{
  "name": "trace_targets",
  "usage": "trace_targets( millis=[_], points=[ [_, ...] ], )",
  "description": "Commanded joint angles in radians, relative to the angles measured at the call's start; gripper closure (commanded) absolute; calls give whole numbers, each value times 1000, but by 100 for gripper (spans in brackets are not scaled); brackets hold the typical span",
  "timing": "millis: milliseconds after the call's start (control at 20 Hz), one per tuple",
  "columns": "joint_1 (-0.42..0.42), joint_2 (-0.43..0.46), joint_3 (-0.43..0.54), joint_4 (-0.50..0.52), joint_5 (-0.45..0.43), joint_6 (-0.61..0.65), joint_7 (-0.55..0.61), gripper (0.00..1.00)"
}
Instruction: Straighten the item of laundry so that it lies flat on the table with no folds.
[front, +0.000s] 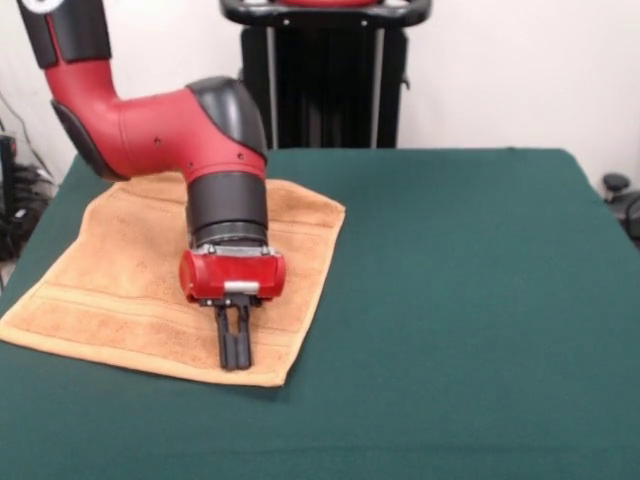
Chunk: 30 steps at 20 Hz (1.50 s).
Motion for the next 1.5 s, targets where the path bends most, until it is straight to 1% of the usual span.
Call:
trace_targets(
  millis=[50, 100, 200, 350, 550, 650, 750, 800, 850, 900, 950, 1000, 1050, 1100, 1300, 1500],
  points=[
    [62, -75, -77, 69, 99, 140, 215, 100],
    [66, -103, -78, 78, 111, 175, 215, 100],
    [97, -121, -114, 90, 139, 201, 207, 100],
    [132, -157, -149, 116, 170, 218, 204, 100],
    [207, -200, -228, 141, 224, 238, 198, 100],
    [224, -230, -246, 163, 232, 278, 194, 100],
    [218, -246, -250, 178, 223, 362, 174, 100],
    [206, -246, -241, 169, 225, 459, 144, 100],
    [209, -241, -244, 165, 228, 504, 129, 100],
    [209, -232, -241, 153, 245, 575, 112, 100],
    [215, -226, -245, 147, 252, 607, 107, 100],
    [231, -217, -260, 130, 268, 683, 90, 100],
    [230, -213, -256, 129, 272, 707, 92, 100],
    [239, -212, -259, 118, 284, 775, 81, 100],
    [245, -213, -262, 114, 286, 899, 78, 100],
    [239, -226, -264, 136, 280, 963, 78, 100]
  ],
)
